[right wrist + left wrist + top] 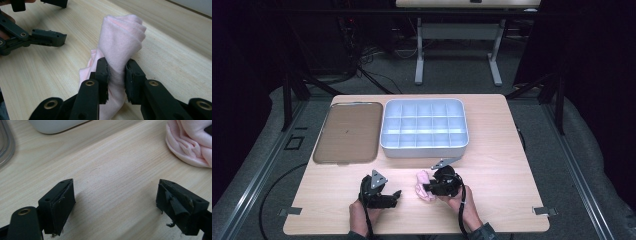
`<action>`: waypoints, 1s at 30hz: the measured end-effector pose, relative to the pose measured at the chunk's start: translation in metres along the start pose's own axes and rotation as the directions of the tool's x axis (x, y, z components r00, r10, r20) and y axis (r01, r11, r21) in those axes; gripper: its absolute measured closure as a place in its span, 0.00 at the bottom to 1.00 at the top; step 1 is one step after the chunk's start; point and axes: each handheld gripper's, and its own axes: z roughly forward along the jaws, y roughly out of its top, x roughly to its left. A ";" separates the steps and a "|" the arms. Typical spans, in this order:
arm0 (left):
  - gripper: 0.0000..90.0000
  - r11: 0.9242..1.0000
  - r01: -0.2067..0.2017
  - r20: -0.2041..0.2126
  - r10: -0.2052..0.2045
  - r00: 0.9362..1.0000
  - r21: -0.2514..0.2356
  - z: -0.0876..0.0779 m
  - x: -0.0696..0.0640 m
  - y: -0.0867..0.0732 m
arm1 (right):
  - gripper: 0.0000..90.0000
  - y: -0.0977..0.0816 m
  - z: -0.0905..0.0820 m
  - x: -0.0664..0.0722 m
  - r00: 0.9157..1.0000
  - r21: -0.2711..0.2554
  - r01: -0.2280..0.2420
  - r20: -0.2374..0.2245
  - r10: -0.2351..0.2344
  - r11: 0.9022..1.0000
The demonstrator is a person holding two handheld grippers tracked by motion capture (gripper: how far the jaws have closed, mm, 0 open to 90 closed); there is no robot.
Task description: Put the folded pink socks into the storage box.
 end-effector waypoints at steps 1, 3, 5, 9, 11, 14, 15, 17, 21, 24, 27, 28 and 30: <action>0.17 1.000 0.000 0.000 0.000 1.000 0.000 0.000 0.000 0.000 | 0.83 0.000 -0.001 0.000 1.000 -0.003 0.005 0.005 -0.005 1.000; 0.17 1.000 0.000 0.000 0.000 1.000 0.000 0.000 0.000 0.000 | 0.83 -0.001 -0.002 0.000 1.000 -0.015 0.005 0.006 -0.005 1.000; 0.17 1.000 0.000 0.000 0.000 1.000 0.000 0.000 0.000 0.000 | 0.83 -0.001 -0.004 0.000 1.000 -0.017 0.007 0.010 -0.007 1.000; 0.17 1.000 0.000 0.000 0.000 1.000 0.000 0.000 0.000 0.000 | 0.83 -0.002 -0.009 0.000 1.000 -0.034 0.007 0.020 -0.006 0.999; 0.17 1.000 0.000 0.000 0.000 1.000 0.000 0.000 0.000 0.000 | 0.83 -0.003 -0.012 0.000 1.000 -0.041 0.007 0.021 -0.006 0.999; 0.17 1.000 0.000 0.000 0.000 1.000 0.000 0.000 0.000 0.000 | 0.83 -0.004 -0.016 0.000 1.000 -0.055 0.008 0.030 -0.007 0.998; 0.17 1.000 0.000 0.000 0.000 1.000 0.000 0.000 0.000 0.000 | 0.83 -0.004 -0.017 0.000 0.999 -0.062 0.008 0.031 -0.007 0.998; 0.17 1.000 -0.001 0.001 0.001 1.000 0.000 0.000 0.000 0.000 | 0.83 -0.004 -0.021 0.000 0.999 -0.063 0.009 0.036 -0.007 0.998; 0.17 1.000 -0.001 0.003 0.001 1.000 0.000 0.000 0.000 0.000 | 0.83 -0.004 -0.027 -0.001 0.999 -0.085 0.005 0.049 -0.001 0.996; 0.17 1.000 -0.002 0.004 0.002 1.000 0.001 0.000 0.000 0.000 | 0.83 -0.004 -0.033 -0.002 0.999 -0.092 0.006 0.053 -0.001 0.996; 0.17 1.000 -0.002 0.004 0.002 1.000 0.001 0.000 0.000 0.000 | 0.83 -0.004 -0.038 -0.004 0.998 -0.102 0.001 0.059 0.005 0.995; 0.17 1.000 -0.002 0.004 0.002 1.000 0.000 0.000 0.000 0.000 | 0.83 -0.004 -0.039 -0.004 0.998 -0.108 0.005 0.061 0.001 0.994; 0.17 1.000 -0.002 0.005 0.002 1.000 0.000 0.000 0.000 0.000 | 0.83 -0.004 -0.043 -0.005 0.998 -0.118 0.006 0.069 0.002 0.993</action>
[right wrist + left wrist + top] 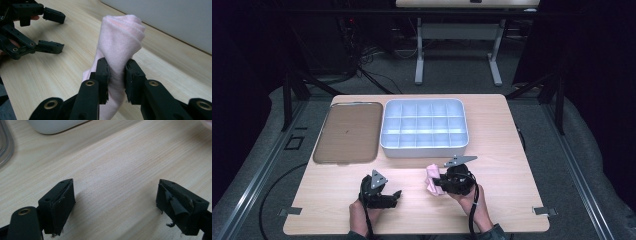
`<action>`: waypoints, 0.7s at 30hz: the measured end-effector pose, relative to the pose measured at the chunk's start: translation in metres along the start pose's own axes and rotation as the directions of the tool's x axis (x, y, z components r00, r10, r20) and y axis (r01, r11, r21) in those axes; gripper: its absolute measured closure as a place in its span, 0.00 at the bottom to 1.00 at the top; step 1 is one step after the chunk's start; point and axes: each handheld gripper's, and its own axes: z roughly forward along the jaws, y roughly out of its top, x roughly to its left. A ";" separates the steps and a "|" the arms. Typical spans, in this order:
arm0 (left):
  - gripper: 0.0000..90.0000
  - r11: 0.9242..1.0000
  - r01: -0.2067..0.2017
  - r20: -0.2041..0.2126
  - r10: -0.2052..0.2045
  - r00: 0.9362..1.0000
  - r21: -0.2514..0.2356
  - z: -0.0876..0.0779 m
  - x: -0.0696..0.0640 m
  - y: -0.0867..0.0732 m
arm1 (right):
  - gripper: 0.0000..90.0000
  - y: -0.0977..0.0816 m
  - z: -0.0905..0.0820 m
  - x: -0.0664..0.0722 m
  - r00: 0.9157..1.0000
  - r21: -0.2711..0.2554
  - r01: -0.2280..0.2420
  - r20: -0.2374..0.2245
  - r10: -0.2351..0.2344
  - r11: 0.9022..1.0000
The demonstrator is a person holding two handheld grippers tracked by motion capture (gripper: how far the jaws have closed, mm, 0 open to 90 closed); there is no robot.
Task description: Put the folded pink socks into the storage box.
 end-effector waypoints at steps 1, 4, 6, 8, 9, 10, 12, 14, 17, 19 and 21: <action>0.17 1.000 0.000 0.000 0.000 1.000 0.000 0.000 0.000 0.000 | 0.83 0.000 -0.002 0.000 1.000 0.003 -0.004 0.001 0.004 1.000; 0.17 1.000 -0.001 0.001 0.001 1.000 0.000 0.000 0.000 0.000 | 0.83 0.002 -0.008 -0.003 1.000 -0.005 -0.002 0.016 0.002 1.000; 0.17 1.000 -0.001 0.001 0.001 1.000 0.000 0.000 0.000 0.000 | 0.83 0.003 -0.011 -0.004 1.000 -0.016 0.002 0.027 -0.002 1.000; 0.17 1.000 -0.002 0.002 0.002 1.000 0.000 0.000 0.000 0.000 | 0.83 0.004 -0.015 -0.006 0.999 -0.021 0.008 0.039 -0.007 1.000; 0.17 1.000 -0.002 0.002 0.002 1.000 0.000 0.000 0.000 0.000 | 0.83 0.005 -0.017 -0.007 0.999 -0.024 0.005 0.043 -0.004 1.000; 0.17 1.000 -0.002 0.002 0.002 1.000 0.000 0.000 0.000 0.000 | 0.83 0.006 -0.019 -0.008 0.999 -0.031 0.004 0.049 -0.003 1.000; 0.17 1.000 -0.002 0.002 0.002 1.000 0.000 0.000 0.000 0.000 | 0.83 0.009 -0.024 -0.011 0.998 -0.040 0.010 0.060 -0.008 0.999; 0.17 1.000 -0.004 0.003 0.004 1.000 0.000 0.000 0.000 0.000 | 0.83 0.011 -0.029 -0.013 0.997 -0.051 0.005 0.071 -0.001 0.999; 0.17 1.000 -0.004 0.003 0.004 1.000 0.001 0.000 0.000 0.000 | 0.83 0.014 -0.036 -0.017 0.996 -0.064 0.008 0.086 -0.003 0.998; 0.17 1.000 -0.005 0.003 0.005 1.000 0.001 0.000 0.000 0.000 | 0.83 0.016 -0.040 -0.020 0.996 -0.076 0.007 0.093 0.000 0.997; 0.17 1.000 -0.005 0.003 0.005 1.000 0.001 0.000 0.000 0.000 | 0.83 0.017 -0.042 -0.021 0.995 -0.086 0.007 0.102 0.002 0.996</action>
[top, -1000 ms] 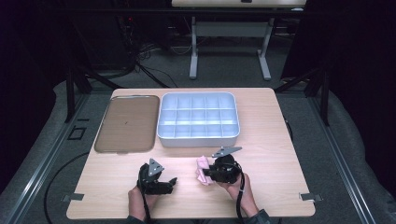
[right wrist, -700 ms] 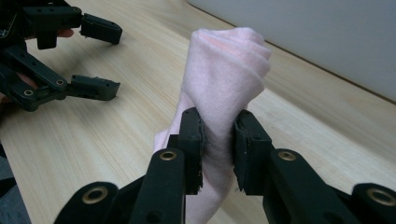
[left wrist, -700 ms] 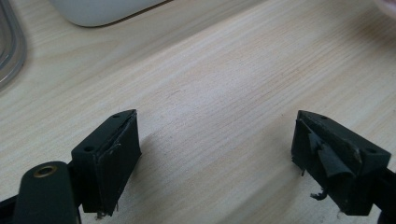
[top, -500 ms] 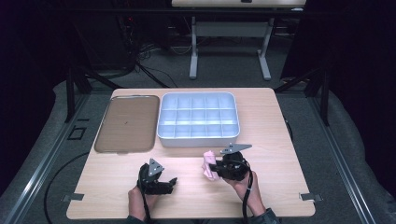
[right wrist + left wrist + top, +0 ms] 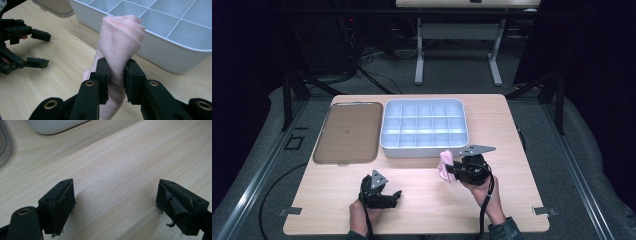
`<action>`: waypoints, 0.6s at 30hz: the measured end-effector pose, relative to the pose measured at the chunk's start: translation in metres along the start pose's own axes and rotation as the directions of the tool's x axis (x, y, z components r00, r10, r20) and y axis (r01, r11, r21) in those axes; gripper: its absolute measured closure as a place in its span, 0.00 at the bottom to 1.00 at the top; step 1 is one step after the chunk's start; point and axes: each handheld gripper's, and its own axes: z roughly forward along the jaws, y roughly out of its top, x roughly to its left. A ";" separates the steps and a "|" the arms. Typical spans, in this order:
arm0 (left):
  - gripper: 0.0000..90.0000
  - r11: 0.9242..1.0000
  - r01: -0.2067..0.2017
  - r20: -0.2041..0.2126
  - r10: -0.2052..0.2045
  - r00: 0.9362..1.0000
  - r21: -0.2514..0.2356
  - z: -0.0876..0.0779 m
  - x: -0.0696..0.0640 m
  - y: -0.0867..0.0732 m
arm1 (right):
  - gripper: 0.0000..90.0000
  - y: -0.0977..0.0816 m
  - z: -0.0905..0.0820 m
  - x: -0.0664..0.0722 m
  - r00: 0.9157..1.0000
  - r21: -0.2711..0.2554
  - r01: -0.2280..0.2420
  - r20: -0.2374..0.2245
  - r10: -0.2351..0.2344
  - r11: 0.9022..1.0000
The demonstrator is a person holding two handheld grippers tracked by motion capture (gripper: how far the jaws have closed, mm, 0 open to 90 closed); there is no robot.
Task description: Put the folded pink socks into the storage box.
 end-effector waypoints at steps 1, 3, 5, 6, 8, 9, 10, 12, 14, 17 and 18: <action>0.17 1.000 0.000 0.000 0.000 1.000 0.000 0.000 0.000 0.000 | 0.83 0.001 -0.002 -0.001 1.000 0.006 0.007 0.004 -0.007 1.000; 0.17 1.000 0.000 0.000 0.000 1.000 0.000 0.000 0.000 0.000 | 0.83 0.003 -0.003 -0.002 1.000 -0.004 -0.002 0.008 0.002 1.000; 0.17 1.000 0.000 0.001 0.000 1.000 0.000 0.000 0.000 0.000 | 0.83 0.005 -0.006 -0.004 1.000 -0.008 0.007 0.016 -0.007 1.000; 0.17 1.000 0.000 0.001 0.000 1.000 0.000 0.000 0.000 0.000 | 0.83 0.006 -0.007 -0.005 1.000 -0.012 0.003 0.019 -0.002 1.000; 0.17 1.000 0.000 0.000 0.000 1.000 0.000 0.000 0.000 0.000 | 0.83 0.008 -0.009 -0.006 1.000 -0.029 -0.002 0.027 0.003 1.000; 0.17 1.000 0.000 0.000 0.000 1.000 0.000 0.000 0.000 0.000 | 0.83 0.009 -0.010 -0.008 1.000 -0.029 0.002 0.031 -0.001 1.000; 0.17 1.000 0.000 0.000 0.000 1.000 0.001 0.000 0.000 0.000 | 0.83 0.011 -0.012 -0.009 0.999 -0.041 0.000 0.043 0.002 0.999; 0.17 1.000 0.000 0.000 0.000 1.000 0.000 0.000 0.000 0.000 | 0.83 0.014 -0.015 -0.011 0.999 -0.054 -0.003 0.054 0.005 0.999; 0.17 1.000 0.000 0.000 0.000 1.000 0.000 0.000 0.000 0.000 | 0.83 0.018 -0.019 -0.015 0.998 -0.066 0.002 0.065 0.002 0.998; 0.17 1.000 0.000 0.001 0.000 1.000 -0.001 0.000 0.000 0.000 | 0.83 0.024 -0.023 -0.020 0.996 -0.081 0.001 0.085 0.006 0.997; 0.17 1.000 -0.001 0.001 0.001 1.000 -0.001 0.000 0.000 0.000 | 0.83 0.026 -0.024 -0.022 0.996 -0.077 0.008 0.090 -0.001 0.997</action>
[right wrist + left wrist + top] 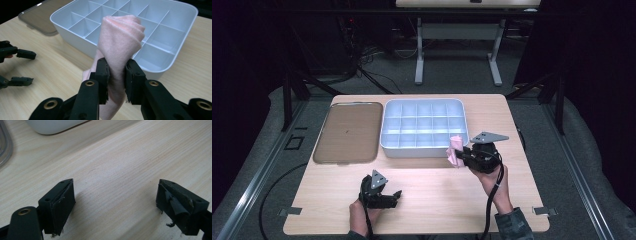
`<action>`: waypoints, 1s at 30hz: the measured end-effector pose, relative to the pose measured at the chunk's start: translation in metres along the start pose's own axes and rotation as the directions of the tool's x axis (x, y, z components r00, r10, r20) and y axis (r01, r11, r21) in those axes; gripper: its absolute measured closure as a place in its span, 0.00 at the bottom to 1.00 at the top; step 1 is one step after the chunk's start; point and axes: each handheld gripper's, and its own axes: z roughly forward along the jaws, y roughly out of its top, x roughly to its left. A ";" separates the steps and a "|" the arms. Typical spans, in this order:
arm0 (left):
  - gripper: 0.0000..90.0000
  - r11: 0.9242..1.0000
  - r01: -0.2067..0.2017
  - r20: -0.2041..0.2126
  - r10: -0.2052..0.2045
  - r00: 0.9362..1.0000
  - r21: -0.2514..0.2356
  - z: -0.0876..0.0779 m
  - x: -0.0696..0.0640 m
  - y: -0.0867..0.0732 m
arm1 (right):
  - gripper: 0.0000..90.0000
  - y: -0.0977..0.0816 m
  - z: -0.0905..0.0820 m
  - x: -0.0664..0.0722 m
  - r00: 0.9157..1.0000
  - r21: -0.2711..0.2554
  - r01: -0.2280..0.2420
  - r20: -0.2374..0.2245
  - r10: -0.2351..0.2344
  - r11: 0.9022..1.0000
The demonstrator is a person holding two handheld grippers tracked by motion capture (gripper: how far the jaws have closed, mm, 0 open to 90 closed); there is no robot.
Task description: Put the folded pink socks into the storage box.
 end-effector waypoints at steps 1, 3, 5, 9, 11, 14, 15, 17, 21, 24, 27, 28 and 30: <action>0.17 1.000 -0.001 0.000 0.001 1.000 0.000 0.000 0.000 0.000 | 0.83 0.002 -0.001 -0.002 1.000 -0.002 0.002 0.002 -0.002 1.000; 0.17 1.000 -0.003 0.000 0.003 1.000 0.000 0.000 0.000 0.000 | 0.83 0.006 -0.001 -0.006 1.000 -0.010 -0.003 0.012 0.003 1.000; 0.17 1.000 -0.002 0.000 0.002 1.000 0.001 0.000 0.000 0.000 | 0.83 0.010 -0.002 -0.010 1.000 -0.017 -0.003 0.024 0.004 1.000; 0.17 1.000 -0.003 0.000 0.003 1.000 0.000 0.000 0.000 0.000 | 0.83 0.017 -0.001 -0.017 0.999 -0.031 0.001 0.041 0.000 1.000; 0.17 1.000 -0.002 0.000 0.002 1.000 0.001 0.000 0.000 0.000 | 0.83 0.020 0.001 -0.021 0.999 -0.030 -0.002 0.044 0.003 1.000; 0.17 1.000 -0.002 0.000 0.002 1.000 0.001 0.000 0.000 0.000 | 0.83 0.025 0.006 -0.025 0.999 -0.036 0.002 0.051 0.000 0.999; 0.17 1.000 -0.003 0.000 0.003 1.000 0.000 0.000 0.000 0.000 | 0.83 0.027 0.007 -0.027 0.999 -0.031 0.004 0.050 -0.003 1.000; 0.17 1.000 -0.002 0.000 0.002 1.000 0.001 0.000 0.000 0.000 | 0.83 0.029 0.012 -0.031 0.998 -0.033 0.000 0.056 0.002 0.999; 0.17 1.000 -0.003 0.000 0.003 1.000 0.000 0.000 0.000 0.000 | 0.83 0.033 0.024 -0.039 0.997 -0.017 0.001 0.075 0.000 1.000; 0.17 1.000 -0.002 0.000 0.002 1.000 0.001 0.000 0.000 0.000 | 0.83 0.033 0.035 -0.044 0.996 -0.003 -0.002 0.085 0.002 1.000; 0.17 1.000 -0.003 0.000 0.003 1.000 0.001 0.000 0.000 0.000 | 0.83 0.034 0.046 -0.048 0.995 0.022 0.010 0.103 -0.012 1.000; 0.17 1.000 -0.003 0.000 0.003 1.000 0.000 0.000 0.000 0.000 | 0.83 0.034 0.050 -0.049 0.994 0.024 0.008 0.108 -0.010 1.000; 0.17 1.000 -0.003 0.000 0.003 1.000 0.001 0.000 0.000 0.000 | 0.83 0.034 0.055 -0.050 0.993 0.036 0.015 0.119 -0.019 0.999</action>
